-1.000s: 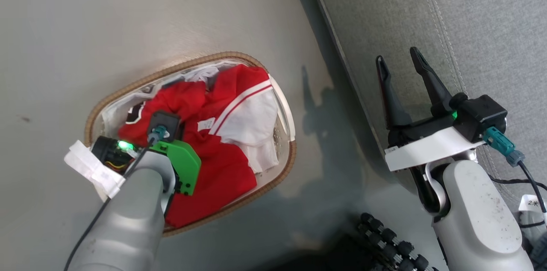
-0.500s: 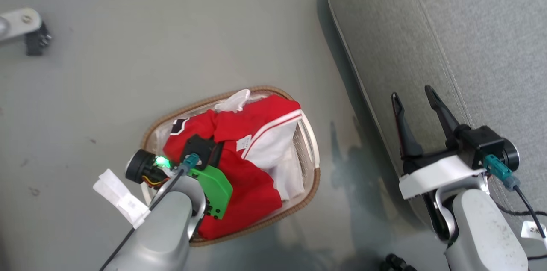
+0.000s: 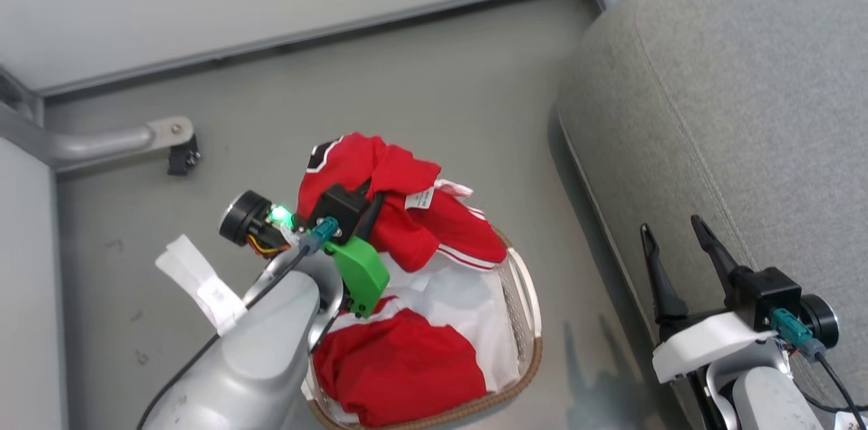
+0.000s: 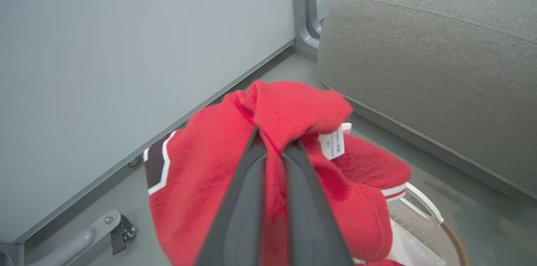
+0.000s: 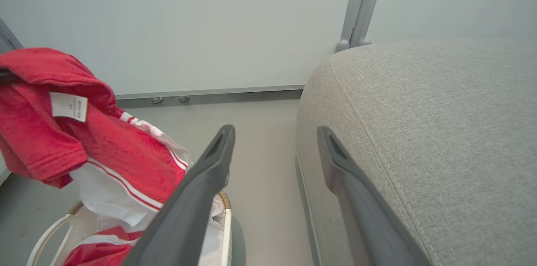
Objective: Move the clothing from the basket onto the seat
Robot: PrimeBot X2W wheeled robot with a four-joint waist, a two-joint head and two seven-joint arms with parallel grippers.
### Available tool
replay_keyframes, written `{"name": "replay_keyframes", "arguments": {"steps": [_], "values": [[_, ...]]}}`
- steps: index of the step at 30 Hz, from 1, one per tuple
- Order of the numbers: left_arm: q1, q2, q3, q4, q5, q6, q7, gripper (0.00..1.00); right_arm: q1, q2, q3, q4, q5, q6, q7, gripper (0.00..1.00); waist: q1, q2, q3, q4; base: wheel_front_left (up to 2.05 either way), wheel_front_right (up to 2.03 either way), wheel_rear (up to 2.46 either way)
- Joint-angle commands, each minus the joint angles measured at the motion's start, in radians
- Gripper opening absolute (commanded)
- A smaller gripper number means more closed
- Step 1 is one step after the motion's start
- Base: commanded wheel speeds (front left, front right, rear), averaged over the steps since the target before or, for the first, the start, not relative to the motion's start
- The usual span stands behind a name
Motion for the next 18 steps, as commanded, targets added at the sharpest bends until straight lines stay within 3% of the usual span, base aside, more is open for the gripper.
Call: {"name": "replay_keyframes", "arguments": {"steps": [1, 18], "values": [[-0.023, 0.013, -0.015, -0.012, -0.011, -0.003, 0.005, 0.00, 0.020, -0.004, -0.003, 0.003, -0.005, -0.001, -0.005, 1.00, 0.0001, 0.0000, -0.115, 0.063, 0.00, 0.00, 0.00], [-0.252, 0.151, -0.152, -0.192, -0.152, -0.003, 0.135, 0.00, 0.055, -0.004, 0.019, 0.004, -0.044, -0.001, -0.005, 1.00, 0.0001, 0.0000, -0.244, 0.106, 0.00, 0.00, 0.00]]}}
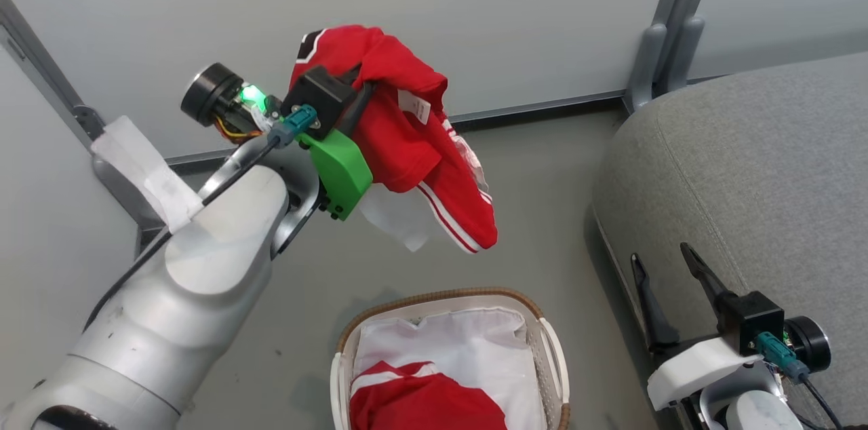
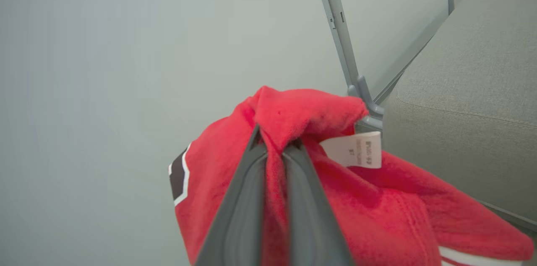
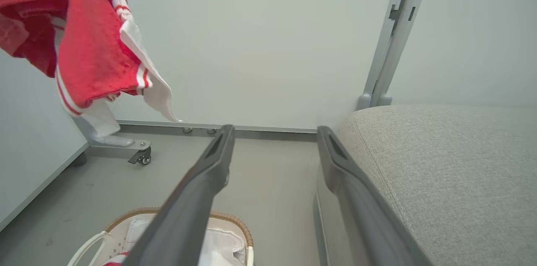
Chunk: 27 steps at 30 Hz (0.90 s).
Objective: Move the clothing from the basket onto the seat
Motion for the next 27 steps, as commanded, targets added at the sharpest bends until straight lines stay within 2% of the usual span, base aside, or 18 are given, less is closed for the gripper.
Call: {"name": "replay_keyframes", "arguments": {"steps": [1, 6, 13, 21, 27], "values": [[-0.027, 0.005, -0.002, -0.010, -0.011, -0.002, 0.002, 0.00, -0.008, -0.004, 0.008, -0.002, -0.008, -0.001, -0.005, 1.00, 0.0001, 0.0000, -0.019, 0.018, 0.00, 0.00, 0.00], [-0.068, -0.004, -0.018, -0.028, -0.032, -0.002, 0.017, 0.00, -0.033, -0.004, 0.058, -0.007, 0.001, -0.001, -0.005, 1.00, 0.0001, 0.0000, -0.027, 0.028, 0.00, 0.00, 0.00], [-0.115, -0.023, -0.052, -0.038, -0.047, -0.002, 0.027, 0.00, -0.082, -0.004, 0.206, -0.015, 0.026, -0.001, -0.005, 1.00, 0.0001, 0.0000, -0.033, 0.044, 0.00, 0.00, 0.00], [-0.143, -0.052, -0.097, -0.043, -0.060, -0.002, 0.029, 0.00, -0.175, -0.005, 0.320, -0.005, 0.044, -0.001, -0.005, 1.00, 0.0001, 0.0000, -0.034, 0.068, 0.00, 0.00, 0.00], [-0.152, -0.065, -0.124, -0.056, -0.074, -0.002, 0.022, 0.00, -0.244, -0.005, 0.319, 0.028, 0.008, -0.001, -0.005, 1.00, 0.0001, 0.0000, -0.032, 0.084, 0.00, 0.00, 0.00]]}}
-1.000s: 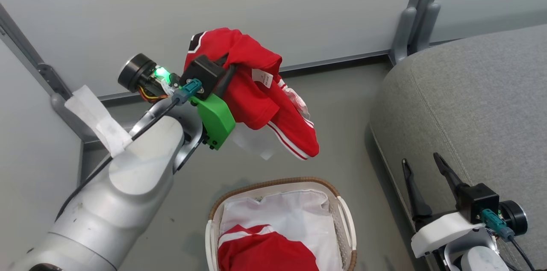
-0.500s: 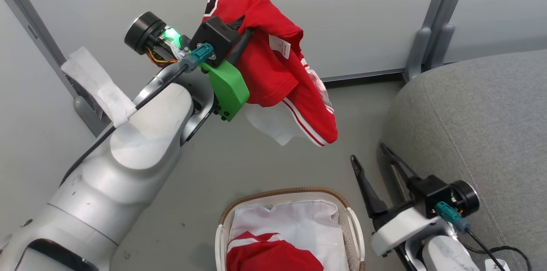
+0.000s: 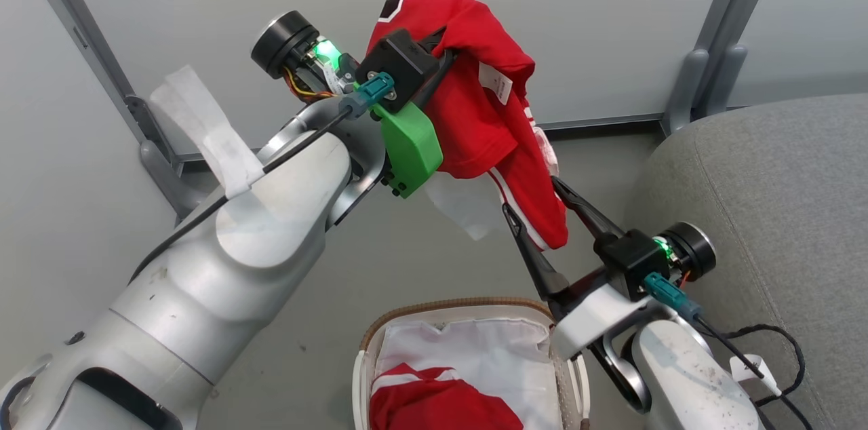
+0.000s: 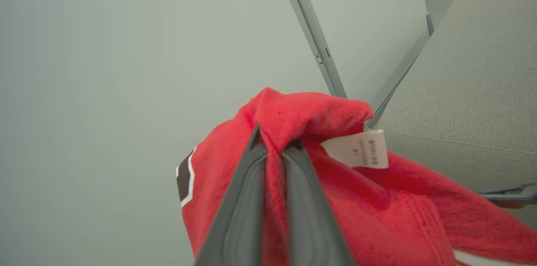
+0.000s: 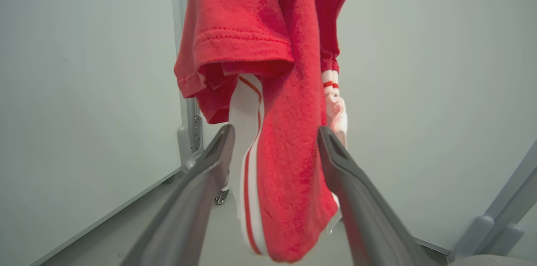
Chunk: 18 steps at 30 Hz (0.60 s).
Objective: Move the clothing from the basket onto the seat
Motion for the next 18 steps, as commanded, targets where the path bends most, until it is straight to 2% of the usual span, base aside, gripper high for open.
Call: {"name": "replay_keyframes", "arguments": {"steps": [1, 12, 13, 14, 16, 17, 18], "values": [[-0.020, -0.002, -0.002, -0.007, -0.008, -0.002, -0.006, 0.00, -0.016, -0.005, -0.009, 0.013, -0.012, -0.001, -0.005, 1.00, 0.0001, 0.0000, 0.001, 0.004, 0.00, 0.00, 0.00], [-0.021, -0.021, -0.043, -0.039, -0.035, -0.002, -0.002, 0.00, -0.118, -0.005, -0.023, 0.173, -0.074, -0.001, -0.004, 1.00, 0.0001, 0.0000, 0.000, 0.023, 0.00, 0.00, 0.00], [-0.019, -0.022, -0.045, -0.041, -0.039, -0.002, -0.003, 0.00, -0.124, -0.004, -0.019, 0.183, -0.076, -0.001, -0.004, 0.90, 0.0001, 0.0000, 0.000, 0.024, 0.00, 0.00, 0.00], [-0.016, -0.022, -0.046, -0.042, -0.041, -0.002, -0.005, 0.00, -0.129, -0.004, -0.012, 0.200, -0.077, -0.001, -0.004, 0.34, 0.0001, 0.0000, -0.001, 0.024, 0.00, 0.00, 0.00], [-0.009, -0.018, -0.049, -0.041, -0.044, -0.002, -0.010, 0.00, -0.141, -0.005, -0.009, 0.216, -0.073, -0.001, -0.004, 0.05, 0.0001, 0.0000, -0.002, 0.025, 0.00, 0.00, 0.00], [-0.005, -0.017, -0.050, -0.039, -0.046, -0.002, -0.012, 0.00, -0.146, -0.005, -0.008, 0.221, -0.070, -0.001, -0.004, 0.00, 0.0001, 0.0000, -0.002, 0.025, 0.00, 0.00, 0.00], [0.001, -0.016, -0.050, -0.037, -0.049, -0.002, -0.013, 0.00, -0.150, -0.005, -0.012, 0.222, -0.068, -0.001, -0.004, 0.00, 0.0001, 0.0000, -0.002, 0.025, 0.00, 0.00, 0.00]]}}
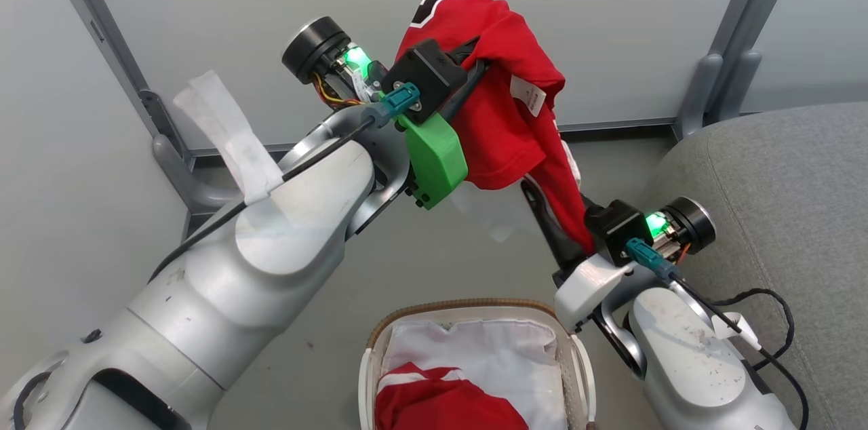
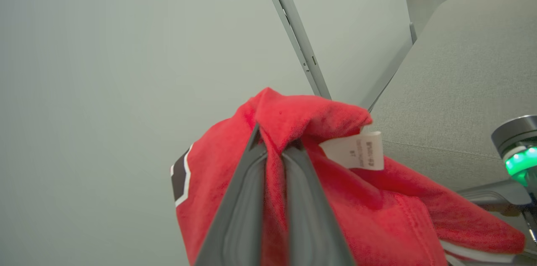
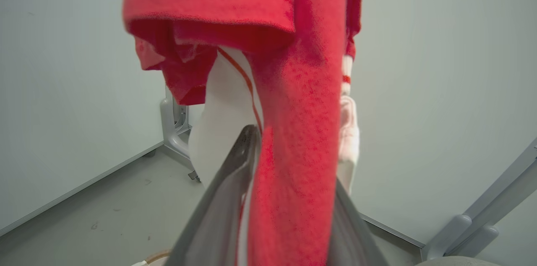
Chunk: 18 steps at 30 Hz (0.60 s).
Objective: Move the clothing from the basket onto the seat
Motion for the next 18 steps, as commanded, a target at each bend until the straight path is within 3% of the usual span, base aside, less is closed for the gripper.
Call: {"name": "replay_keyframes", "arguments": {"steps": [1, 18], "values": [[0.011, 0.005, 0.001, 0.001, -0.007, -0.001, -0.007, 0.00, -0.012, -0.004, -0.006, 0.003, 0.001, -0.001, -0.002, 0.00, 0.0000, 0.0000, -0.001, 0.000, 0.00, 0.00, 0.00], [0.095, 0.026, 0.013, 0.071, -0.056, 0.021, -0.062, 0.00, 0.023, -0.004, -0.029, -0.009, 0.009, -0.001, -0.002, 0.00, 0.0000, 0.0000, -0.006, -0.013, 0.00, 0.00, 0.00]]}}
